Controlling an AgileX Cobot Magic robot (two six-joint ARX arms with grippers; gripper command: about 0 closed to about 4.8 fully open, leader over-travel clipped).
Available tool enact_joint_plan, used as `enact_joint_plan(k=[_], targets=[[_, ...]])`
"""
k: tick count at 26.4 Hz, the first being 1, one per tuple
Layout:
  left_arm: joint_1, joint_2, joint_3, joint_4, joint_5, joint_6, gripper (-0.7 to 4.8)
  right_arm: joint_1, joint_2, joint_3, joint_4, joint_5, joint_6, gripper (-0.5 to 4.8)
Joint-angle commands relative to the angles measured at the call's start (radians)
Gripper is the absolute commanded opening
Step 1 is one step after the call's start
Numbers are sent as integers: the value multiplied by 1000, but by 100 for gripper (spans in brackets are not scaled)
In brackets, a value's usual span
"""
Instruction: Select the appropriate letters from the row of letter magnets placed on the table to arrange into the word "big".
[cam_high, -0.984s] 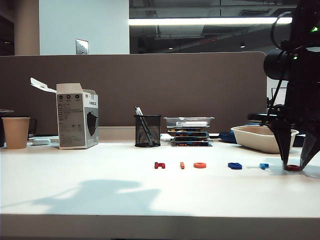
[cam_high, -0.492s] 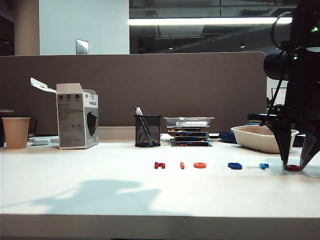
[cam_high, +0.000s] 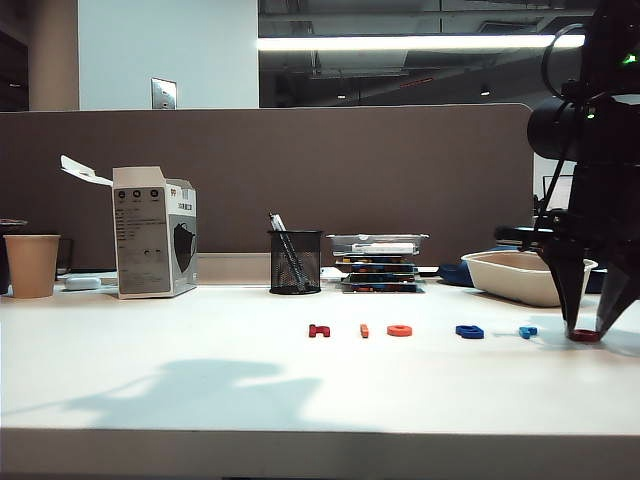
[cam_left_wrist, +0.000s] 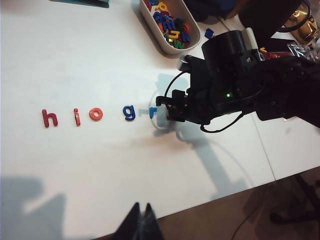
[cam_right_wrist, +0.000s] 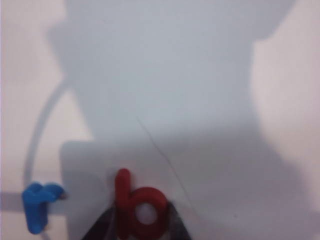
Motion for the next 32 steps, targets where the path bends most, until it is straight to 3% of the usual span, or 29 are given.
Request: enact_joint_plan(k=[1,32], targets=[[0,-3,2,9,-3,1,-5,5,27,-18,-10,-24,1,102],[0,-3,2,9,-3,1,-5,0,26,-18,-6,-21,1,103]])
